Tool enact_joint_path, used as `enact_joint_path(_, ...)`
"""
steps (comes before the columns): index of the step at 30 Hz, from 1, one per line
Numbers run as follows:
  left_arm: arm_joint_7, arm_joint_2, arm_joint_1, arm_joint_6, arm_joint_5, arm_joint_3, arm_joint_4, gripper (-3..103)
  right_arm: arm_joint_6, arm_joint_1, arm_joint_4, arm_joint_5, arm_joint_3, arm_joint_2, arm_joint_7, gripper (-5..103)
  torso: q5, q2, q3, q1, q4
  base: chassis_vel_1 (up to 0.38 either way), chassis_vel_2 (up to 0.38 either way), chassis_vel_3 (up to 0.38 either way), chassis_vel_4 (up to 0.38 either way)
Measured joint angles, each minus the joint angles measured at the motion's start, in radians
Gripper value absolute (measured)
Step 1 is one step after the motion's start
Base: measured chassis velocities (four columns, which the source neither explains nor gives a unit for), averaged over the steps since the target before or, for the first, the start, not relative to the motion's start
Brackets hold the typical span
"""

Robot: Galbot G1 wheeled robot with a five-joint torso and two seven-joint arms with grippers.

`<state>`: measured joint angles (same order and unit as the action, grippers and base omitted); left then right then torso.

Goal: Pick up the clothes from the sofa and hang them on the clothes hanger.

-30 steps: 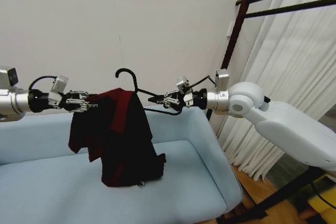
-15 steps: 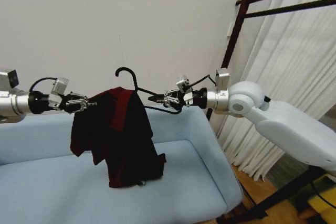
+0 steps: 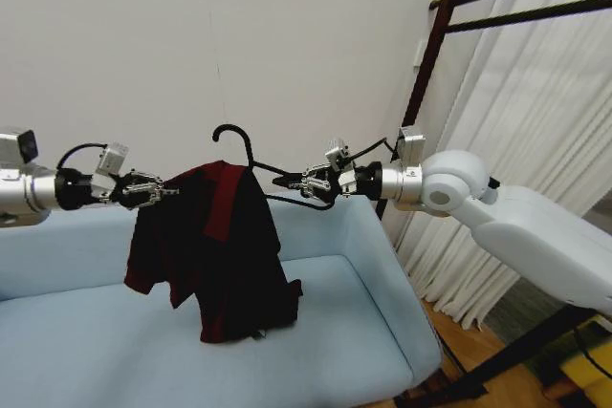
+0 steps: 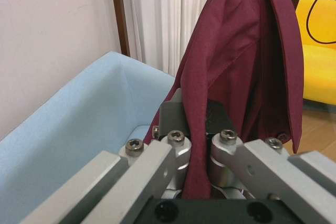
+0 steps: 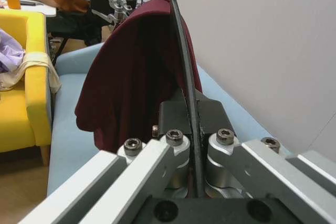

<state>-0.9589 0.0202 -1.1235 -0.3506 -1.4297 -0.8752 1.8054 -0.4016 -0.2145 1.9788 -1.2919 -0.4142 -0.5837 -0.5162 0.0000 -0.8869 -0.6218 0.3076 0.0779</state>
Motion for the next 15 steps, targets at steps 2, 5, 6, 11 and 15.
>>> enact_joint_path(2, 0.000, -0.001, 0.001, 0.000, 0.000, 0.000, 0.001, 2, 0.001, 0.000, 0.002, 0.000, 0.000, 0.001, 0.005, 2, 0.0000, 0.000, 0.000, 0.000, 0.0000, 0.000, 0.000, 0.000, 0.000)
enact_joint_path(5, -0.001, -0.003, 0.003, -0.001, -0.001, -0.001, 0.003, 2, 0.007, 0.001, 0.006, 0.001, 0.000, 0.004, 0.014, -2, 0.0000, 0.000, 0.000, 0.000, 0.0000, 0.000, 0.000, 0.000, 0.000)
enact_joint_path(6, 0.000, -0.005, 0.004, -0.002, -0.001, -0.001, 0.004, 2, 0.011, 0.001, 0.007, 0.001, 0.001, 0.007, 0.016, 3, 0.0000, 0.000, 0.000, 0.000, 0.0000, 0.000, 0.000, 0.000, 0.000)
enact_joint_path(11, -0.002, -0.006, 0.007, -0.003, -0.002, -0.003, 0.007, 2, 0.014, 0.001, 0.011, 0.003, 0.001, 0.017, 0.018, 19, 0.0000, 0.000, 0.000, 0.000, 0.0000, 0.000, 0.000, 0.000, 0.000)
enact_joint_path(15, -0.003, -0.007, 0.011, -0.003, -0.006, -0.005, 0.007, 2, 0.015, 0.005, 0.014, 0.003, 0.005, 0.024, 0.020, 41, 0.0000, 0.000, 0.000, 0.000, 0.0000, 0.000, 0.000, 0.000, 0.000)
